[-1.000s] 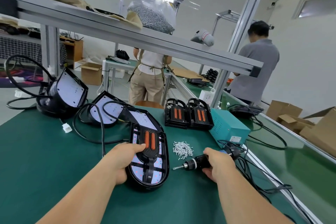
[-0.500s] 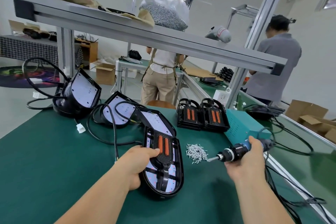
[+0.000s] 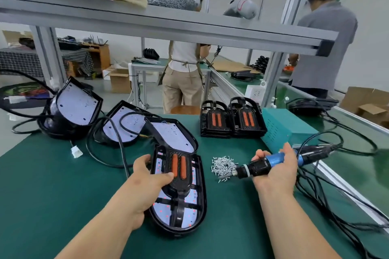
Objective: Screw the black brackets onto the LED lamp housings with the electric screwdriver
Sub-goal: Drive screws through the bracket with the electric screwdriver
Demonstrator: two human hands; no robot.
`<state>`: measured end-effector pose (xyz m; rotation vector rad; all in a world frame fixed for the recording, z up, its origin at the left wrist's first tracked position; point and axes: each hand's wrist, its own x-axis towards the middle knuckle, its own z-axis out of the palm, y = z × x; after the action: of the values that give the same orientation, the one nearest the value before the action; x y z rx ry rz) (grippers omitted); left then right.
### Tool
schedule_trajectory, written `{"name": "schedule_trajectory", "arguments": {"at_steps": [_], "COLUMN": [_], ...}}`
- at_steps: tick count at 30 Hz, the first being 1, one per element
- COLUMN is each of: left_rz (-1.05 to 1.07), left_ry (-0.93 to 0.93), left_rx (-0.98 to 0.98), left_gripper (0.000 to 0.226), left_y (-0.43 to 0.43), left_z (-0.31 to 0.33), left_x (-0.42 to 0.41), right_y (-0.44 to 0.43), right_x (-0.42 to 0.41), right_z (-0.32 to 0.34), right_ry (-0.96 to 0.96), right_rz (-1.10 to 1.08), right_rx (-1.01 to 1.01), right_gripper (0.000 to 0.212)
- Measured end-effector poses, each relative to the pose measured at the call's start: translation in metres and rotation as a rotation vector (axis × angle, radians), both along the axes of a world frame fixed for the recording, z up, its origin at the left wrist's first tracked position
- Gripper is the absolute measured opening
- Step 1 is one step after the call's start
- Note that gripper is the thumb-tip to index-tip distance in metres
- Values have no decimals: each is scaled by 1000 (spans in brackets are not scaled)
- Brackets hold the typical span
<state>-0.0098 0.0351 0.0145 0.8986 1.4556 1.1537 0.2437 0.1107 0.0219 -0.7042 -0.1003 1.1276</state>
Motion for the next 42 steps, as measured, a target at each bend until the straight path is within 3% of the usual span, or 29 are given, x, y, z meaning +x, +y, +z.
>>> {"name": "schedule_trajectory", "arguments": {"at_steps": [8, 24, 26, 29, 31, 35, 42], "left_rz": [-1, 36, 44, 89, 153, 42, -48], "left_ry": [9, -12, 147, 776, 1039, 1172, 1428], "left_rx": [-23, -15, 23, 156, 331, 625, 464], "left_gripper": [46, 46, 54, 75, 65, 13, 27], "left_y": [-3, -9, -12, -20, -27, -34, -22], "left_z": [4, 14, 16, 24, 34, 39, 34], "left_x": [1, 6, 7, 8, 13, 36, 58], "right_y": [11, 13, 10, 4, -1, -6, -5], "right_x": [14, 0, 1, 4, 3, -8, -14], "right_z": [-5, -3, 0, 7, 11, 17, 10], "right_ry": [-21, -44, -2, 92, 136, 175, 160], "right_rz": [-38, -7, -8, -11, -5, 29, 12], "right_rx": [9, 5, 23, 50, 72, 116, 3], "right_gripper": [35, 36, 32, 30, 29, 30, 33]}}
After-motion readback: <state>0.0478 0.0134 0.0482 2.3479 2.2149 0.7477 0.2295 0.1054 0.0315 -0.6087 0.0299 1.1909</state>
